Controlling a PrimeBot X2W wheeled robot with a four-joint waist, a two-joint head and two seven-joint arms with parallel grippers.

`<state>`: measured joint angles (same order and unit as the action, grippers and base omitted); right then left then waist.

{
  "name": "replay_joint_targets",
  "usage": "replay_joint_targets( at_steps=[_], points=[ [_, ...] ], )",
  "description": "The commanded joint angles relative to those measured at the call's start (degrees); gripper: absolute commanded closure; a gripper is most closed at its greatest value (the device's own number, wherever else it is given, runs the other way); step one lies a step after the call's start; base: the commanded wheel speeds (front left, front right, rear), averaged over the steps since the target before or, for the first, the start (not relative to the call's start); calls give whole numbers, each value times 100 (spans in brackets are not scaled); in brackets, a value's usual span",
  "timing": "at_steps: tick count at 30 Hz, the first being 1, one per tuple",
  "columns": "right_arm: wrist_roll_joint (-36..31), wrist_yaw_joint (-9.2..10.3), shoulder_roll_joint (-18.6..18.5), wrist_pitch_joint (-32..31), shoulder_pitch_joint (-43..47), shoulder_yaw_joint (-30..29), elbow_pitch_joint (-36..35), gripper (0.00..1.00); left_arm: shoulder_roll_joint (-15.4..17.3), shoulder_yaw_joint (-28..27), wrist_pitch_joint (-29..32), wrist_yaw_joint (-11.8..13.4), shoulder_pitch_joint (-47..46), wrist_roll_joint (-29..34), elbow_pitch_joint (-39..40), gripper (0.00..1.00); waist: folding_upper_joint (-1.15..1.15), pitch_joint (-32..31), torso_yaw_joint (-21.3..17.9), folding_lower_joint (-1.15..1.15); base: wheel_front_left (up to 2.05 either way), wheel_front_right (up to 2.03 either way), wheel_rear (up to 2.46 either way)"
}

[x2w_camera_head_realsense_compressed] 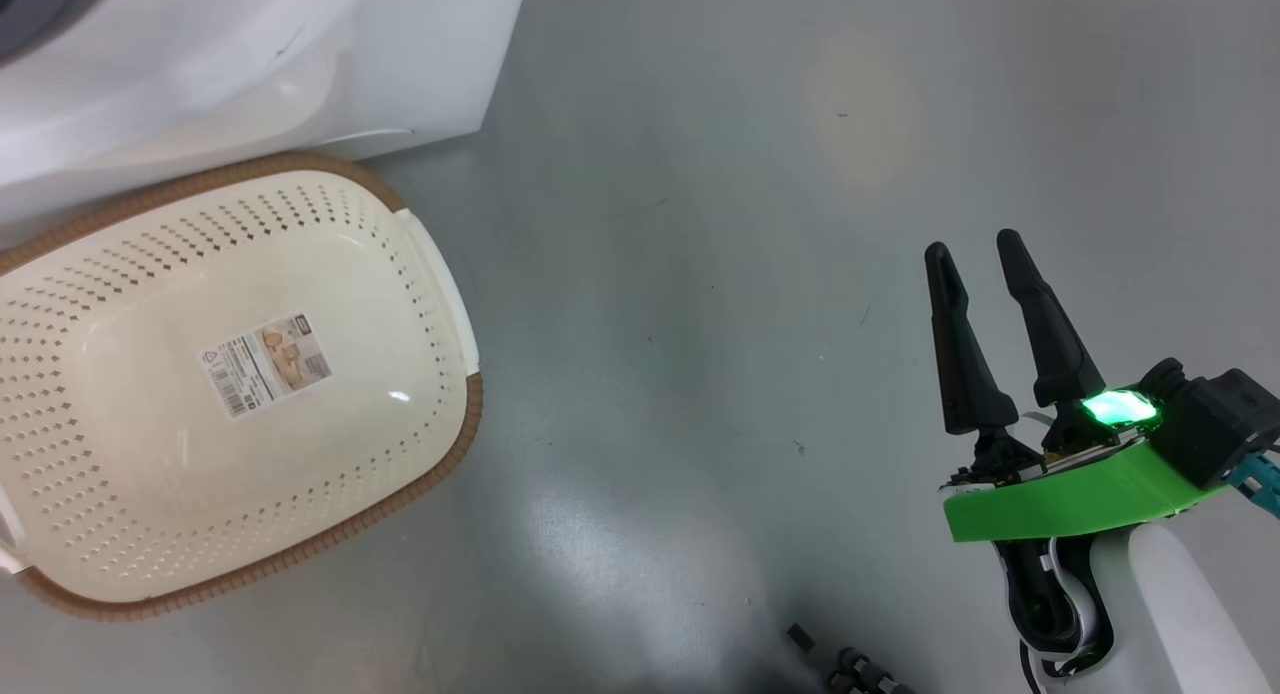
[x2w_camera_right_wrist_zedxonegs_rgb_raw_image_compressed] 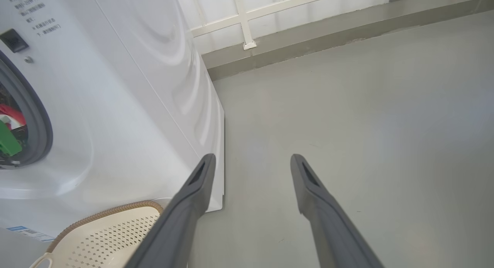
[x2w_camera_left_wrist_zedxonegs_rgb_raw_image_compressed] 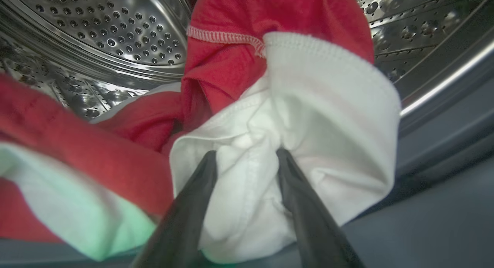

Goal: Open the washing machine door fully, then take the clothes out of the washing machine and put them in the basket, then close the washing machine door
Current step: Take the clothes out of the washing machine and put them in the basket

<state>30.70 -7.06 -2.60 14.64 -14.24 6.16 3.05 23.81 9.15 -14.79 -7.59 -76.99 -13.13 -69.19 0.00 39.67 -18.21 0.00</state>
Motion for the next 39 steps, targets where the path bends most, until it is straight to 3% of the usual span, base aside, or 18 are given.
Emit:
replay_joint_targets(
  at_steps=[1,2,4,5,16,22,30,39],
  points=[
    [-1,-43,-28,36,127,96,-146,0,279,10,-21,10,-26,-73,2,58,0,1,4,0,0,0,0],
    [-1,-43,-28,36,121,96,-150,0,280,44,-21,10,-41,-93,-26,66,0,3,5,0,0,0,0],
    [-4,-43,-28,36,113,94,-157,0,270,106,-21,10,-50,-146,-64,93,0,-1,11,0,0,0,0],
    [-6,-43,-28,36,110,93,-159,0,268,139,-21,10,-55,-171,-79,100,0,-2,15,0,0,0,0],
    [-82,-43,-28,36,76,19,-103,0,255,269,-21,10,227,-524,466,100,0,-202,178,0,0,0,0],
    [-237,-43,-28,36,105,-30,-45,0,166,-169,-21,35,824,-670,1244,100,0,-474,383,0,0,0,0],
    [-396,-43,-28,36,209,-167,11,0,-323,-1165,-21,47,1936,-648,2482,100,0,-915,704,0,0,0,0],
    [-663,-43,-28,36,483,-335,83,0,-995,-2000,-21,20,3301,-63,3869,100,0,-1413,1063,0,0,0,0]
  ],
)
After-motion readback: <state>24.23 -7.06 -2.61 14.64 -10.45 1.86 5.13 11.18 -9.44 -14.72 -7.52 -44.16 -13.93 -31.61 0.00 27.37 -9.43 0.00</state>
